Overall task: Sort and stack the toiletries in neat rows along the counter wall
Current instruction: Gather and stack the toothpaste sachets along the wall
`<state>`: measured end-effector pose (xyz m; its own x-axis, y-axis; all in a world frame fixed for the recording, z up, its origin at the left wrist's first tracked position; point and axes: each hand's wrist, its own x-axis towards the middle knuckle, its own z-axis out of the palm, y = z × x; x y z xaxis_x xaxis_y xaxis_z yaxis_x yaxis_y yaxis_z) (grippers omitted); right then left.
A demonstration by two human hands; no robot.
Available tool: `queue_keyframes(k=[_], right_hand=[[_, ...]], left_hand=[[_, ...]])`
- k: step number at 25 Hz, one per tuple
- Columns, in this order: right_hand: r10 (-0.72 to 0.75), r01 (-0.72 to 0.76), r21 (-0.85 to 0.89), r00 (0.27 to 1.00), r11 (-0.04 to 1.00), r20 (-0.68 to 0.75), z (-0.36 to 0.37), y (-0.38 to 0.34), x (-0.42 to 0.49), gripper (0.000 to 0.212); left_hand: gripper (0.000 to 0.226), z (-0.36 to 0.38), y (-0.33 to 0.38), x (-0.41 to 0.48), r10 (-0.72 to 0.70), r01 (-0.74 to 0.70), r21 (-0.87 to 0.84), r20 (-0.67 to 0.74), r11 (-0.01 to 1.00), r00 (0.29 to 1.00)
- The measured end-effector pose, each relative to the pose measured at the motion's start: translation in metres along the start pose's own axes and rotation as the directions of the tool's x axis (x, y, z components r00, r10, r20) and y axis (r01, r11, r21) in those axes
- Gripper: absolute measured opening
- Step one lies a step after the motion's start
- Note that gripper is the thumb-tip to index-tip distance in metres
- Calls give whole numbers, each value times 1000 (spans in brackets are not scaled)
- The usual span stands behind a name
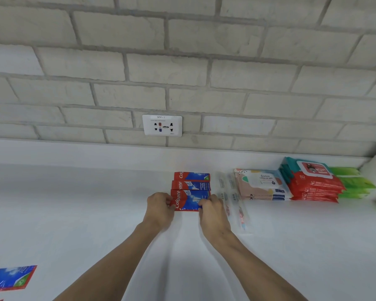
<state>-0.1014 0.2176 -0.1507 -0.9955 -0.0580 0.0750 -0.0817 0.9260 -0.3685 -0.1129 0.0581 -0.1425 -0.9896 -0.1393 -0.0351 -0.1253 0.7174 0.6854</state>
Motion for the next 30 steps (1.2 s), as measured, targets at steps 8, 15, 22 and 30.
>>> queue_keyframes(k=[8,15,22,30], right_hand=[[5,-5,-15,999,1000,-45,1,-2,-4,32],[-56,73,105,987,992,-151,-8,-30,-42,25],[-58,89,264,991,960,-121,-4,-92,-93,23],[-103,105,402,994,910,-27,5,-169,-152,20]], left_hand=[[24,-7,-3,-7,-29,24,-79,-63,997,998],[21,-42,-22,-43,86,-96,-75,-126,993,988],[18,-94,-59,-102,189,-199,-72,-127,977,974],[17,-159,-128,-163,265,-260,56,-88,964,960]])
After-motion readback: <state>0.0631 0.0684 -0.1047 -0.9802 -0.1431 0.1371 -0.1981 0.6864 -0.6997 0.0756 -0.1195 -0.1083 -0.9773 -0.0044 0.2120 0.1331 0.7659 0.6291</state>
